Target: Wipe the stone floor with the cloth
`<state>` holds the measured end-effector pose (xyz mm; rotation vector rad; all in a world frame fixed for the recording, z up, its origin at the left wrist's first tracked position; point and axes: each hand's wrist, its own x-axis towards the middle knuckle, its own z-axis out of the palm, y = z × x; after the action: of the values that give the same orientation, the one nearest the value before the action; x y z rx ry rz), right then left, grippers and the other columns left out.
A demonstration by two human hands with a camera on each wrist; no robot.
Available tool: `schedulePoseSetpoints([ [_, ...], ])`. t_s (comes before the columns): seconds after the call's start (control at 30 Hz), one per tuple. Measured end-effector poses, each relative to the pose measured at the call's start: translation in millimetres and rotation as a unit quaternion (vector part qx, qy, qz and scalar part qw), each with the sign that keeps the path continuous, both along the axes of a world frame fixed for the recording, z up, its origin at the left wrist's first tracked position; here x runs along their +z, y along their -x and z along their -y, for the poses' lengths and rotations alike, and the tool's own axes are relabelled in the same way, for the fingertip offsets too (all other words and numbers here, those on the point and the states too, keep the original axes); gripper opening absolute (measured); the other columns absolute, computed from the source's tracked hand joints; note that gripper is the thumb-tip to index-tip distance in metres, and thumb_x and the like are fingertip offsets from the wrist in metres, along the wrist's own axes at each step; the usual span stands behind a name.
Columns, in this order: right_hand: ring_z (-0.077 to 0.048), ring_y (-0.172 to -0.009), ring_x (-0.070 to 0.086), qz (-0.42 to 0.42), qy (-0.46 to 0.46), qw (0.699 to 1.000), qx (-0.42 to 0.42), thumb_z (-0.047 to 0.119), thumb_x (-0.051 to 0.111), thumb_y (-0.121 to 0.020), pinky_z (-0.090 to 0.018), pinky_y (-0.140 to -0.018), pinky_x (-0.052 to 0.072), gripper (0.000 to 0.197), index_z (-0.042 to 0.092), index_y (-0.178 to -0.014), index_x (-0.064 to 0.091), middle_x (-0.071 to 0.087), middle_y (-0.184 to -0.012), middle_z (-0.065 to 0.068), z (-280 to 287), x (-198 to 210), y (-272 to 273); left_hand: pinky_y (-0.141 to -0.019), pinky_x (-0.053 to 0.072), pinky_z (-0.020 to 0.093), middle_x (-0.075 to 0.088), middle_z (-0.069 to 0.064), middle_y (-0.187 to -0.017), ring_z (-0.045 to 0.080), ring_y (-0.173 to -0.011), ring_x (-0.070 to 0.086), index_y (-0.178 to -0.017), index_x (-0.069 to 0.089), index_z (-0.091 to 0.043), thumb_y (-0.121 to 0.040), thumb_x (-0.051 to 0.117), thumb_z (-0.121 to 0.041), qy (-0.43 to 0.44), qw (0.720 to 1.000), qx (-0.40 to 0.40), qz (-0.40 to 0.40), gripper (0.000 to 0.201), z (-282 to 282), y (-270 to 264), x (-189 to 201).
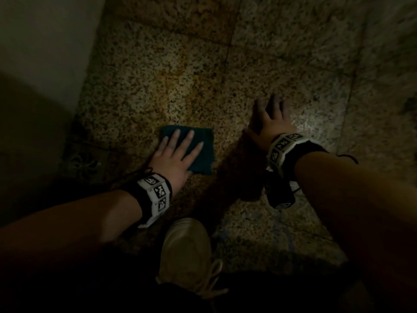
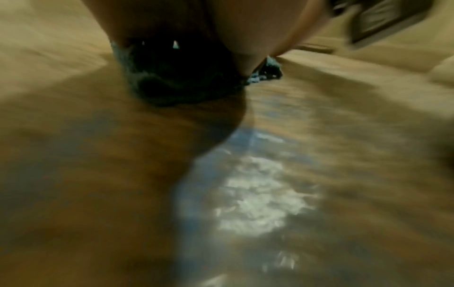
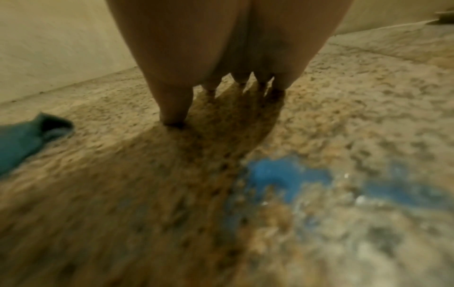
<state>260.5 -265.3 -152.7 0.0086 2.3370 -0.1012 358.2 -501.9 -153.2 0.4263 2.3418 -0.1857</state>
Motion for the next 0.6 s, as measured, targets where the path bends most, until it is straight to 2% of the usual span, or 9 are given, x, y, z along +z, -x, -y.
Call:
schedulePoseSetpoints([
  [0.17, -0.031, -0.144, -0.02, 0.003, -0.001, 1.0, -0.006, 0.06, 0.035, -0.094, -0.051, -0.118, 0.009, 0.079, 0.034, -0.149, -0.015, -0.029, -0.155, -0.003, 4.5, -1.6, -1.7, -0.114, -0.014, 0.041, -0.045, -0.002, -0.135, 0.031, -0.14, -0.027, -0.132, -0.035, -0.03, -0.101, 0.029, -0.043, -0.004, 1.0, -0.003, -0.009, 0.073, -1.3, 0.3, -2.6],
  [0.23, -0.031, -0.144, -0.019, 0.008, 0.0, 1.0, -0.008, 0.061, 0.035, -0.094, -0.05, -0.118, 0.009, 0.079, 0.035, -0.149, -0.015, -0.029, -0.155, -0.003, 3.7, -0.6, -1.4, -0.115, -0.013, 0.041, -0.042, -0.002, -0.142, 0.031, -0.141, -0.026, -0.133, -0.036, -0.03, -0.101, 0.028, -0.044, -0.002, 1.0, -0.011, -0.018, 0.073, -3.3, 4.9, -2.9],
  [0.3, -0.03, -0.144, -0.018, 0.016, 0.004, 1.0, -0.006, 0.06, 0.036, -0.094, -0.049, -0.118, 0.01, 0.079, 0.036, -0.149, -0.015, -0.028, -0.155, -0.002, 4.6, 3.3, 0.5, -0.115, -0.012, 0.041, -0.035, 0.001, -0.151, 0.031, -0.142, -0.025, -0.142, -0.029, -0.029, -0.101, 0.028, -0.044, -0.008, 0.999, -0.006, -0.031, 0.072, -11.3, 14.4, -1.9],
  [0.4, -0.028, -0.146, -0.014, 0.025, 0.01, 1.0, -0.003, 0.054, 0.038, -0.096, -0.046, -0.117, 0.013, 0.074, 0.036, -0.15, -0.009, -0.025, -0.157, 0.0, 0.6, 12.7, 4.8, -0.115, -0.012, 0.042, -0.032, 0.003, -0.153, 0.032, -0.142, -0.024, -0.146, -0.024, -0.028, -0.101, 0.027, -0.044, -0.014, 0.999, -0.014, -0.045, 0.069, -24.7, 30.5, -2.5],
  [0.53, -0.03, -0.145, -0.017, -0.021, -0.038, 0.999, -0.01, 0.054, 0.038, -0.096, -0.044, -0.118, 0.005, 0.072, 0.031, -0.152, 0.0, -0.02, -0.158, -0.005, -31.2, 19.4, 4.0, -0.114, -0.013, 0.045, -0.032, 0.006, -0.152, 0.034, -0.141, -0.025, -0.147, -0.024, -0.026, -0.101, 0.025, -0.046, -0.003, 0.997, -0.052, -0.057, 0.07, -28.6, 35.3, -3.3],
  [0.6, -0.031, -0.144, -0.02, -0.002, -0.071, 0.997, -0.033, 0.055, 0.038, -0.096, -0.048, -0.118, 0.003, 0.072, 0.032, -0.152, -0.002, -0.021, -0.158, -0.005, -56.7, 19.1, -4.9, -0.114, -0.013, 0.046, -0.032, 0.006, -0.153, 0.035, -0.141, -0.025, -0.147, -0.023, -0.027, -0.101, 0.025, -0.047, 0.008, 0.996, -0.068, -0.052, 0.07, -29.5, 34.4, 0.7],
])
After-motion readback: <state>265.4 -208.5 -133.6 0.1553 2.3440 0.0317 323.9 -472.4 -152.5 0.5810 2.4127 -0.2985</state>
